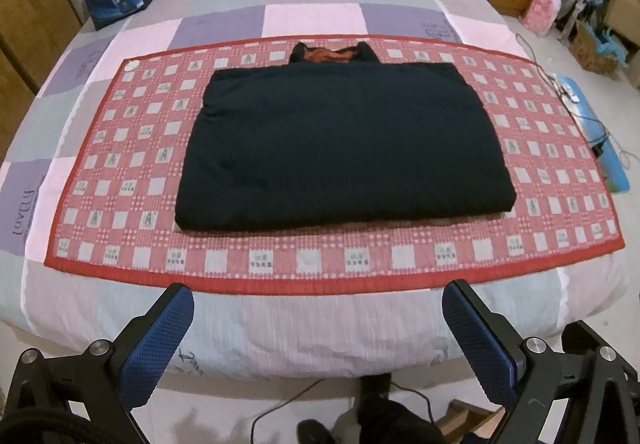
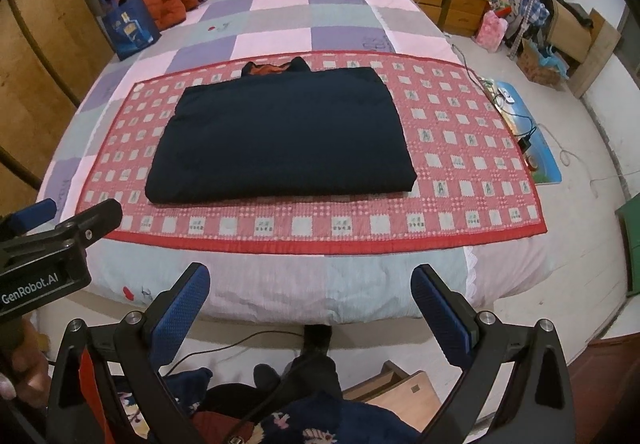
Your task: Fold large clothes
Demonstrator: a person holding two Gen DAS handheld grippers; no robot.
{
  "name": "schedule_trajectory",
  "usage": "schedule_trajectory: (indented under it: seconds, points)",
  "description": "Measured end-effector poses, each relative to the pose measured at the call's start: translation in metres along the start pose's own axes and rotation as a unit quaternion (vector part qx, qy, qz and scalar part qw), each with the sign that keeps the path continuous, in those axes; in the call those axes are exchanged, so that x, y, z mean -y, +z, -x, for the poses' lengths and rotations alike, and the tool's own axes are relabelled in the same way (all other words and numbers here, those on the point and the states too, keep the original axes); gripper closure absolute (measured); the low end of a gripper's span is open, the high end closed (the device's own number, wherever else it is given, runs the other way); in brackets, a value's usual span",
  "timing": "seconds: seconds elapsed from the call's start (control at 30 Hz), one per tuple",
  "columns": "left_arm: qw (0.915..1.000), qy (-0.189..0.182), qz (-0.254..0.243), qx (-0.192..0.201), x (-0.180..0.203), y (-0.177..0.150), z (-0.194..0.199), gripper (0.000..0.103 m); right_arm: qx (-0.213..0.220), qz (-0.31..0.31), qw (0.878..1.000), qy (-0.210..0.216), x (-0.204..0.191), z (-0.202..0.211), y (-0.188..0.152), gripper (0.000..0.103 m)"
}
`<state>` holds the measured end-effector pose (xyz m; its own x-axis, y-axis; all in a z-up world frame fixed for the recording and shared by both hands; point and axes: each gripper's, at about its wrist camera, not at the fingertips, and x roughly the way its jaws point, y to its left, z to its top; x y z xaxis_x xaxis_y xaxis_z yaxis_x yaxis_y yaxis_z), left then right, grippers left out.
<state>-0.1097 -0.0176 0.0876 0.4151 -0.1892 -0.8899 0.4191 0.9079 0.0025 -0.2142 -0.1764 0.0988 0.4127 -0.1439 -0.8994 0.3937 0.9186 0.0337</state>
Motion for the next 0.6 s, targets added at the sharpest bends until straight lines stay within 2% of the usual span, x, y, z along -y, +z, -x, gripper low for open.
schedule_trajectory:
  seconds: [0.2,0.37,0.6]
  points:
    - [1.0,0.001,0.001,0.001,-0.002,0.013,-0.008,0.001,0.001,0.002,1.0,0.0,-0.002,0.0,0.004,0.001]
    - [1.0,0.0,0.002,0.0,-0.003,0.015,-0.009,0.001,0.001,0.006,1.0,-0.001,-0.003,-0.001,0.017,0.001]
    - [1.0,-0.001,-0.001,-0.003,-0.005,0.015,-0.009,0.001,0.001,0.005,1.0,-0.001,-0.004,0.0,0.016,0.001]
